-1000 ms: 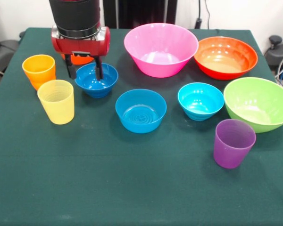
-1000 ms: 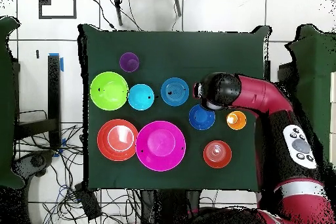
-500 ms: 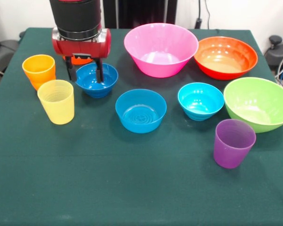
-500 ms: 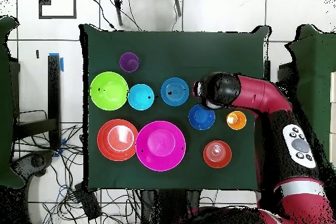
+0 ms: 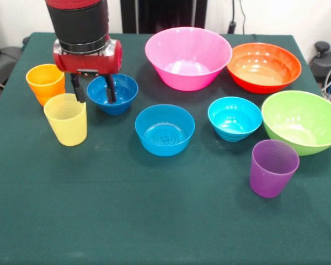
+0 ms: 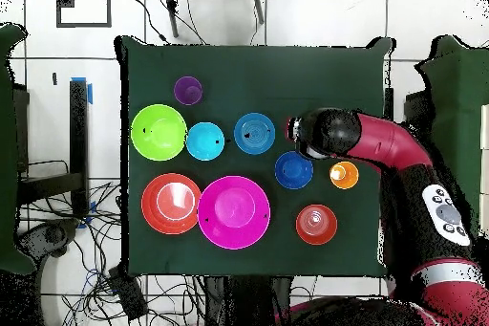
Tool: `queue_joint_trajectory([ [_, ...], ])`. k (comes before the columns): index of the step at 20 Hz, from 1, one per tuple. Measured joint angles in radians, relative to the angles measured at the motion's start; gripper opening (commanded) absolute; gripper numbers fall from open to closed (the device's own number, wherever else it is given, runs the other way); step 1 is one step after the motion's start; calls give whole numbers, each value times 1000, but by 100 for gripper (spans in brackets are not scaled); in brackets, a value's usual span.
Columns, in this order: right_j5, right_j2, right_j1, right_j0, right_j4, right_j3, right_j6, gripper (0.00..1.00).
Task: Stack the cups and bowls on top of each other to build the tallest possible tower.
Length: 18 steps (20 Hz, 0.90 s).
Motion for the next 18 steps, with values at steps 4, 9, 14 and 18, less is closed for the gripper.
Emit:
queue_joint_trajectory([
  [4,-1,16,18,-18,0,3,0,100],
  [9,-7,23,33,-23,0,10,0,100],
  [14,-26,23,40,-23,0,15,0,100],
  [18,-39,22,40,-16,-6,16,0,100],
])
